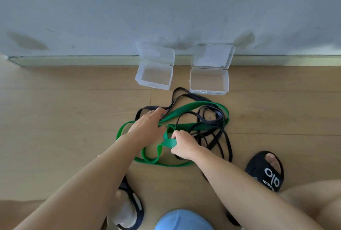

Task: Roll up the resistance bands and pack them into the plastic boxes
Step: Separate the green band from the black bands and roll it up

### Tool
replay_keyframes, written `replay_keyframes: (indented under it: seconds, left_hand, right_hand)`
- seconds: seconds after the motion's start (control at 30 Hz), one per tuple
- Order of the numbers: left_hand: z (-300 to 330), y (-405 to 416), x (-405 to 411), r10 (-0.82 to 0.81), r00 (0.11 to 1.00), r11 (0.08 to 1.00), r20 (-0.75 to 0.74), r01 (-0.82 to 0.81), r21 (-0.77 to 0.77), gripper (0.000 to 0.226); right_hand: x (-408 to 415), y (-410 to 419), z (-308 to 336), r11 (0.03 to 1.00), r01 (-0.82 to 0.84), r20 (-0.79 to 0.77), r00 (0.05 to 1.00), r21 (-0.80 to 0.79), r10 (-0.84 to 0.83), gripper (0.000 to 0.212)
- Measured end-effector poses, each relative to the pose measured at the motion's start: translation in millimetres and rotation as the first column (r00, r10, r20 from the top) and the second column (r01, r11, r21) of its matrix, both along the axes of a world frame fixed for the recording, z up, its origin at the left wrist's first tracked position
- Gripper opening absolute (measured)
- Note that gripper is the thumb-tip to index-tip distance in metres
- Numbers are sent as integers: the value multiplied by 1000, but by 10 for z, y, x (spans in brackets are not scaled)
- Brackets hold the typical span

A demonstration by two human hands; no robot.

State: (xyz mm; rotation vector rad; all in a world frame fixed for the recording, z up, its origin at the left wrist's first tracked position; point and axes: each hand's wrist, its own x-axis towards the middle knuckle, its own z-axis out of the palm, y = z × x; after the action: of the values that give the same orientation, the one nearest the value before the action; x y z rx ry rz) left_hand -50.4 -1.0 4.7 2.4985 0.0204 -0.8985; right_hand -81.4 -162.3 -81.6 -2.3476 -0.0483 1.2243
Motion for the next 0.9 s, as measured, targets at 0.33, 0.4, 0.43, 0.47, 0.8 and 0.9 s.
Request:
replay_keyframes:
  seconds: [0.33,0.4,0.43,0.47,0.8,0.9]
  left_hand:
    - [847,-76,98,42,999,951,-5,-42,-307,74]
    - [1096,-123,146,34,996,943,77,-6,-334,56]
    - [1234,-152,180,34,993,942,115,7,-334,46]
    - [1375,-185,214,33,988,944,152,19,-329,36]
    - [2144,-284,326,134,927,830,350,88,-551,20]
    - [2131,-277,370,17,889,911,458,175,-373,22]
  right_hand:
    - [770,-263,1891,880,210,-8,973,425,-229,26]
    - [803,-243,2274,845,214,24,966,490,-259,26]
    - [800,-236,2448,838,204,52,963,506,-266,30]
    - [789,-236,2621,831,197,85,956,521,-280,32]
    - [731,-350,3625,422,267,8,838,866,-546,23]
    - [759,-457,3495,331,311,-79,823,891,-562,23]
